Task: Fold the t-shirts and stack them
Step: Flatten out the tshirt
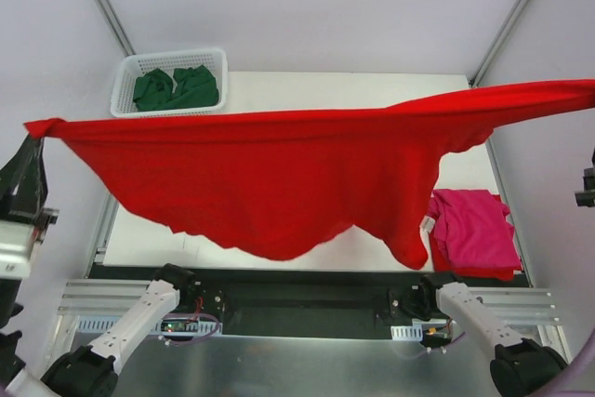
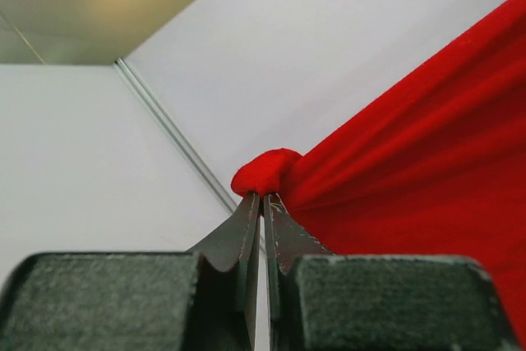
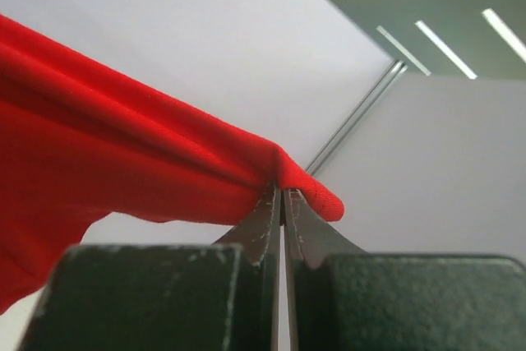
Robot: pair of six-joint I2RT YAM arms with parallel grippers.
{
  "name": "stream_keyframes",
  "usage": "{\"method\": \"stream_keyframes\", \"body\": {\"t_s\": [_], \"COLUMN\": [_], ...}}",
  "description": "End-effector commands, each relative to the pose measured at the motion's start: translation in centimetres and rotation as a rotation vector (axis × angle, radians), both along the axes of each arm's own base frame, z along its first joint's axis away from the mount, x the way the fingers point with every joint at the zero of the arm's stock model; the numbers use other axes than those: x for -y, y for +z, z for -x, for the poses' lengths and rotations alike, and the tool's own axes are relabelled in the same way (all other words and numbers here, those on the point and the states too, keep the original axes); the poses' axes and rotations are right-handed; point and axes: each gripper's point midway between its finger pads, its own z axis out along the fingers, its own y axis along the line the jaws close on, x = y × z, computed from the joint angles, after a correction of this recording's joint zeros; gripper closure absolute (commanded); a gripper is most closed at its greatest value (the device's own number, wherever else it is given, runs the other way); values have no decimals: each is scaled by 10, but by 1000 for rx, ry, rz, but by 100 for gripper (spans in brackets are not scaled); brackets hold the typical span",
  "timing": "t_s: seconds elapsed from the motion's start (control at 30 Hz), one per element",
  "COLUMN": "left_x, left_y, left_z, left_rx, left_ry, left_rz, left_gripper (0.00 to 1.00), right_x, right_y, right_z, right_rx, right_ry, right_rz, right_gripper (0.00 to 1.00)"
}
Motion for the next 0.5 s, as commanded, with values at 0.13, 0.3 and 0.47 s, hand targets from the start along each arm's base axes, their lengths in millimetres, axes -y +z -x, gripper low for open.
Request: {"method": "stream_keyframes", "body": {"t_s": [0.13, 0.3, 0.47], "left_x": [-12, -5, -2], "left_y": [30, 22, 12], "left_z": [71, 93, 80], "left_rx": [217, 260, 228], "left_ry": [7, -14, 4], "left_rz": [-2, -23, -32], "left_gripper": [100, 100, 100], "right_x": [14, 3, 2], "right_y": [65, 74, 73], "right_z": [76, 99, 94], "right_rx": [349, 424, 431], "right_ry": [-114, -124, -140], "right_rz": [17, 48, 51], "right_gripper": [99, 99, 99]}}
